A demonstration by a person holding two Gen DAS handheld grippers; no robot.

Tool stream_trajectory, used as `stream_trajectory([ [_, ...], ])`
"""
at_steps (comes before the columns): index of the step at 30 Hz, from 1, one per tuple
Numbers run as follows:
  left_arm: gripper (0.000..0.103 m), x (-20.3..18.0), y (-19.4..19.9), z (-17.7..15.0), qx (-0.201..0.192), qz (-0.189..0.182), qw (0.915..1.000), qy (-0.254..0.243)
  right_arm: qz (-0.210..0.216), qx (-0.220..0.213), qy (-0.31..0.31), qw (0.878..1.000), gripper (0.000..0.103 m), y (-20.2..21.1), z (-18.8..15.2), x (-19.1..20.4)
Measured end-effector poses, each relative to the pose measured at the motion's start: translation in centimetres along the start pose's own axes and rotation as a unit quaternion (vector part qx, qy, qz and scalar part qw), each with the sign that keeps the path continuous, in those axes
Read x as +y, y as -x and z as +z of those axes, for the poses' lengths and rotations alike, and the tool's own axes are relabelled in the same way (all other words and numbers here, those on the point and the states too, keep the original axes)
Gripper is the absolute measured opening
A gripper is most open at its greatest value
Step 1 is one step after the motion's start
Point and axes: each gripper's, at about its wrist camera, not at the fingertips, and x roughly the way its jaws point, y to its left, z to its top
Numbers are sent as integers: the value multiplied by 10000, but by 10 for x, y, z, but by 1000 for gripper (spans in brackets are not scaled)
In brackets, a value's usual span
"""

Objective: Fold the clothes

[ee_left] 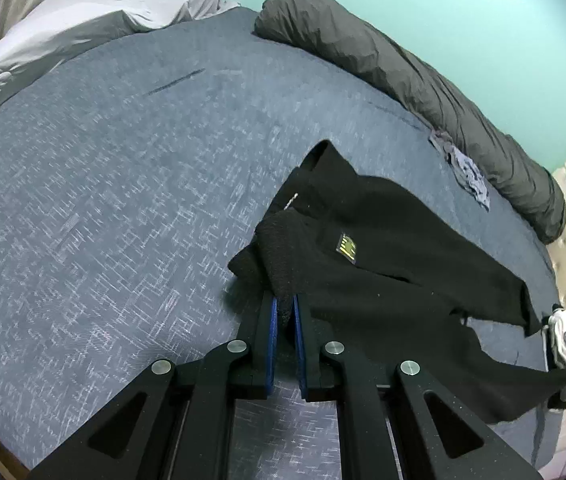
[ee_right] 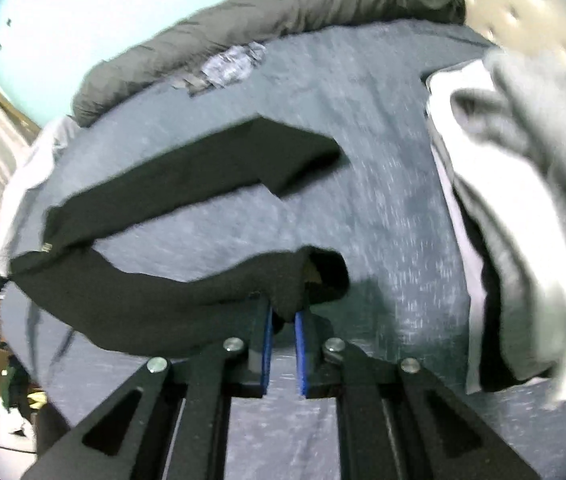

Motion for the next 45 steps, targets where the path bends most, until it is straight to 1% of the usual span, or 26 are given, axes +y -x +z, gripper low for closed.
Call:
stream_trajectory([
  [4,8,4,12,5,-56,-87,9999,93,351,24,-188,9992,9,40,22,8],
  [7,8,4,13,4,-3,-78,9999,92,180,466,-607,9969,9,41,31,-4],
  [9,8,4,9,1,63,-40,10000,60,-40,965,-832,9918,10,22,28,-11],
  [10,8,4,7,0,83,-31,9999,80,-172,1109,-901,9896,10,10,25,-13],
  [16,8,3,-12,-3,265,129,9995,97,-632,1506,-922,9823,10,-73,8,-20],
  [19,8,7,-19,-4,289,196,9993,148,-755,1317,-870,9846,11,-97,5,-31],
  [21,8,9,-22,-4,300,221,9992,167,-836,1186,-834,9859,14,-112,3,-38],
  [22,9,9,-23,-5,305,226,9991,166,-851,1084,-809,9871,18,-113,3,-38],
  [23,9,9,-24,-5,310,229,9991,158,-905,984,-760,9881,22,-112,4,-37],
  [24,9,9,-25,-5,318,225,9991,146,-1067,830,-652,9887,32,-110,6,-35],
  [25,9,9,-26,-5,325,220,9991,133,-1099,673,-550,9901,42,-104,6,-32],
  [26,9,8,-27,-6,329,215,9992,122,-1122,517,-449,9913,46,-98,6,-29],
  [27,9,8,-27,-6,329,213,9992,125,-1020,375,-452,9930,50,-88,1,-31],
  [28,9,8,-27,-7,327,212,9992,130,-857,321,-525,9944,51,-83,-5,-35],
  [29,9,8,-27,-7,326,211,9992,135,-701,289,-588,9954,51,-79,-12,-39],
  [31,9,8,-27,-8,324,208,9992,144,-487,286,-603,9966,56,-76,-26,-42],
  [33,9,7,-27,-9,322,205,9992,154,-458,336,-585,9967,62,-80,-39,-40],
  [36,9,7,-26,-10,327,219,9991,142,-446,356,-657,9962,62,-89,-49,-39],
  [38,9,8,-25,-12,327,225,9991,134,-344,375,-766,9958,60,-95,-53,-42],
  [40,9,8,-24,-13,333,220,9991,128,-408,485,-784,9949,22,-101,-56,-41],
  [41,9,9,-23,-13,337,218,9991,125,-475,514,-779,9945,20,-103,-56,-40],
  [42,9,9,-22,-13,329,217,9992,119,-443,492,-767,9949,14,-100,-56,-39],
  [45,9,9,-15,-11,286,217,9992,165,-408,493,-698,9955,8,-87,-52,-35],
])
